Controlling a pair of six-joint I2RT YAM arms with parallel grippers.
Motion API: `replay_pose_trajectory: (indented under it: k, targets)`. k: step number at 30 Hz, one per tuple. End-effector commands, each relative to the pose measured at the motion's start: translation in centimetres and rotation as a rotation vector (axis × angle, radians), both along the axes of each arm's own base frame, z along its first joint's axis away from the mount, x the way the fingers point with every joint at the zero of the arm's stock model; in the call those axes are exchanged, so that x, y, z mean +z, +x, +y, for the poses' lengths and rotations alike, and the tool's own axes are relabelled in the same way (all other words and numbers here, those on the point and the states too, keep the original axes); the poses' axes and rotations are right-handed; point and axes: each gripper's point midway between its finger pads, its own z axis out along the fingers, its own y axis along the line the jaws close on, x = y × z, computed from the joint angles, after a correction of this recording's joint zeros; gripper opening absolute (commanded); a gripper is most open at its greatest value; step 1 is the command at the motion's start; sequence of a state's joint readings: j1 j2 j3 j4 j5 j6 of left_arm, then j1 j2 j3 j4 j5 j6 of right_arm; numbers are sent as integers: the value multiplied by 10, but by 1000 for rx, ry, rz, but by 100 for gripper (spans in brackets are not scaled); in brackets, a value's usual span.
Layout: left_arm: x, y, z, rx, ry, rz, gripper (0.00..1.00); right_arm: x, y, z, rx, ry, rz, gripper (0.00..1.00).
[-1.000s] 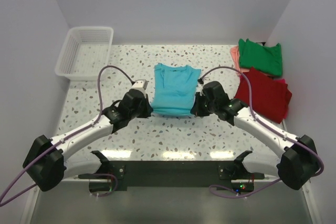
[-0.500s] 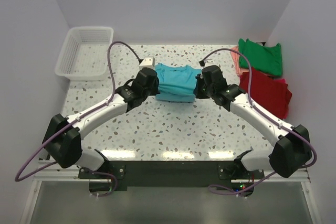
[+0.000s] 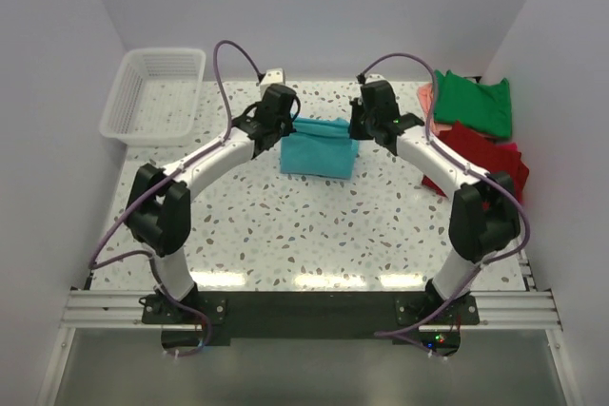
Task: Fold and stack the t-shirts
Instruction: Fold the tshirt
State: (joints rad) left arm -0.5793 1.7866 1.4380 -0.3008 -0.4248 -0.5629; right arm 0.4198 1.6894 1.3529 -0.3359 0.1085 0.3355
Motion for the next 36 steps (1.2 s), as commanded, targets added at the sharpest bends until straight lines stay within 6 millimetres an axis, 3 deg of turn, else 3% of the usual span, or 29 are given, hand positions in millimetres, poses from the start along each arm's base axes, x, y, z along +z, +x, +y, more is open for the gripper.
replay_pose_trajectory:
  k: [1,2,4,6,7,9,10,11,15,18,21,22,23,28,30,36]
  targets:
    - [26,41,22,71,43,-77,0,22,44,2,3,-4,-83,0]
    - [14,48,21,65,55,-59,0,18,49,2,2,-9,-78,0]
    - [13,61,18,45,50,-55,0,10,64,4,-10,-16,-68,0]
    - [-11,72,15,32,76,-15,0,2,73,5,-16,-22,-61,0]
    - [-8,80,11,9,62,-22,0,-7,81,6,-19,-32,-43,0]
    - [-31,89,9,-6,89,17,0,-14,88,5,-33,-44,-31,0]
    - [-26,98,7,-15,70,7,0,-10,93,6,-40,-47,-37,0]
    - [-41,102,7,-26,74,34,0,-23,97,5,-49,-57,-15,0]
    - [-52,119,6,-70,52,44,0,-24,109,2,-86,-73,-13,0]
    - [-64,128,5,-107,45,56,8,-35,111,-3,-127,-99,15,0]
    - [-75,136,8,-118,34,76,33,-42,114,-9,-174,-118,31,2]
    - [-78,138,11,-107,37,79,47,-42,116,-12,-184,-116,29,8]
    - [-83,139,13,-104,36,85,54,-45,117,-12,-196,-113,33,25]
    - [-73,144,31,-35,58,61,68,-39,122,-16,-227,-109,12,36]
    - [-63,144,36,-21,60,39,70,-35,124,-16,-230,-107,-4,42]
    - [-38,134,36,-33,31,6,71,-27,118,-15,-203,-103,5,43]
